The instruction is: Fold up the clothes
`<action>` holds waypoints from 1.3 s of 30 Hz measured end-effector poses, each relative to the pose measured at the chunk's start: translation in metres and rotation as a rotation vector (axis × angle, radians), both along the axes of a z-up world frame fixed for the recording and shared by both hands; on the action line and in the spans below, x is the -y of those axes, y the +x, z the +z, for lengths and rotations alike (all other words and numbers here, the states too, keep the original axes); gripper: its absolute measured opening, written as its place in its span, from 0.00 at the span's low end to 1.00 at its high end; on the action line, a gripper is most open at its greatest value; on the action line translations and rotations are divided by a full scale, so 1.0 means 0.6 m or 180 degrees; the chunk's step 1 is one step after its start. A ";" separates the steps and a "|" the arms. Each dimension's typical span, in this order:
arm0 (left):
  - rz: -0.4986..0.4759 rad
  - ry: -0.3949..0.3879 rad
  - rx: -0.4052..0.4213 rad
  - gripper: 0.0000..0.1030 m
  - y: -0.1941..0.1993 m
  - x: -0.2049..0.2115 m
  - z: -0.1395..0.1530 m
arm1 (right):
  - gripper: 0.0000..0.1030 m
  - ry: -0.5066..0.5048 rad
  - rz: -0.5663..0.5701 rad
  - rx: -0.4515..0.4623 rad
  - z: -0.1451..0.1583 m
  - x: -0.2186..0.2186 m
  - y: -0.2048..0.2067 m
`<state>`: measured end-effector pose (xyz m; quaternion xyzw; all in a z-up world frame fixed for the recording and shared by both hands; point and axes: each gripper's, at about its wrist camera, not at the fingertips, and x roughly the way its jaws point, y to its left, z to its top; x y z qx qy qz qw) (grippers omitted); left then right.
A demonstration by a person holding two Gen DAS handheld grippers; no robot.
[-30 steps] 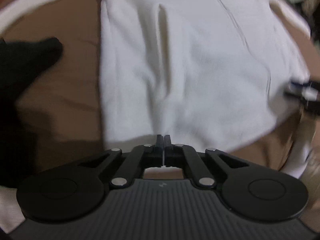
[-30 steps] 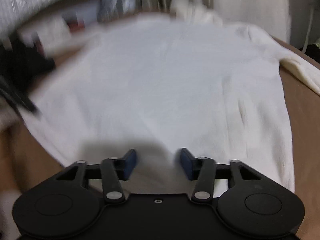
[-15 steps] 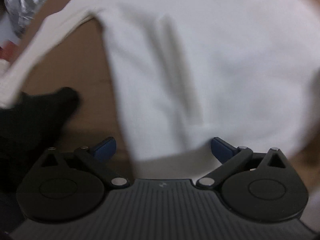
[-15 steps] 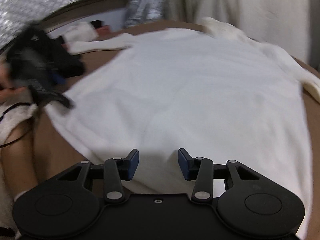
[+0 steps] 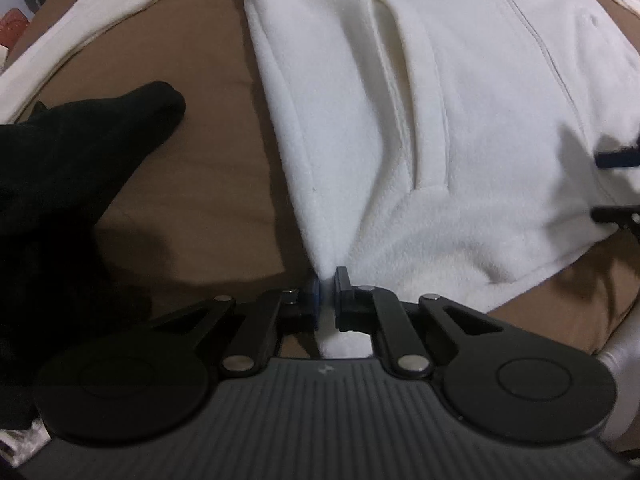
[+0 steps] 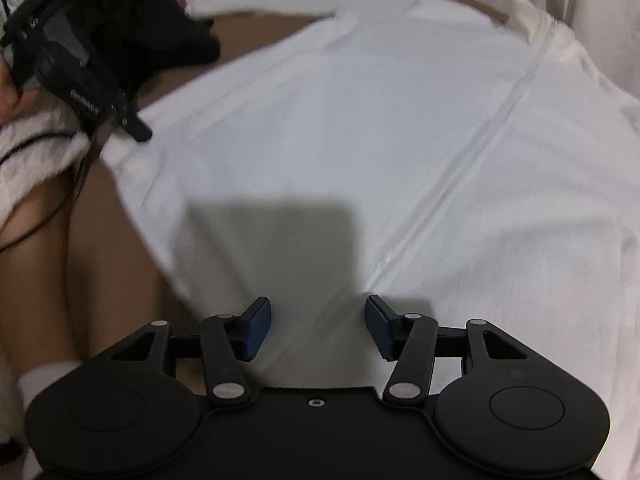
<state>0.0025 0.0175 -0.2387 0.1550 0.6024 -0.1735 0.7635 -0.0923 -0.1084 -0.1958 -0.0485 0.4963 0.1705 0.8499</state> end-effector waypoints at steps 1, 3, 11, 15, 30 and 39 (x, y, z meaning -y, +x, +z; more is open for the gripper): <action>0.0007 0.0034 0.0018 0.07 -0.001 0.003 0.002 | 0.57 0.0013 -0.0025 -0.0016 0.000 0.000 -0.005; 0.0017 0.0087 0.0073 0.10 -0.005 0.003 0.008 | 0.57 0.0040 -0.0076 -0.0048 0.000 -0.001 -0.015; 0.0633 -0.1077 0.0410 0.39 0.017 -0.037 0.136 | 0.55 -0.0107 0.0141 -0.0093 0.043 -0.017 -0.020; 0.0611 -0.0943 0.0848 0.45 0.066 -0.005 0.172 | 0.55 0.0126 -0.0155 0.0304 0.103 -0.002 -0.003; 0.1609 -0.1551 0.0576 0.52 0.169 -0.157 0.027 | 0.67 -0.0138 -0.1647 0.0790 0.204 -0.030 0.066; 0.2047 -0.1479 0.1067 0.55 0.150 -0.235 0.067 | 0.66 -0.1322 -0.0874 0.1079 0.222 -0.206 0.026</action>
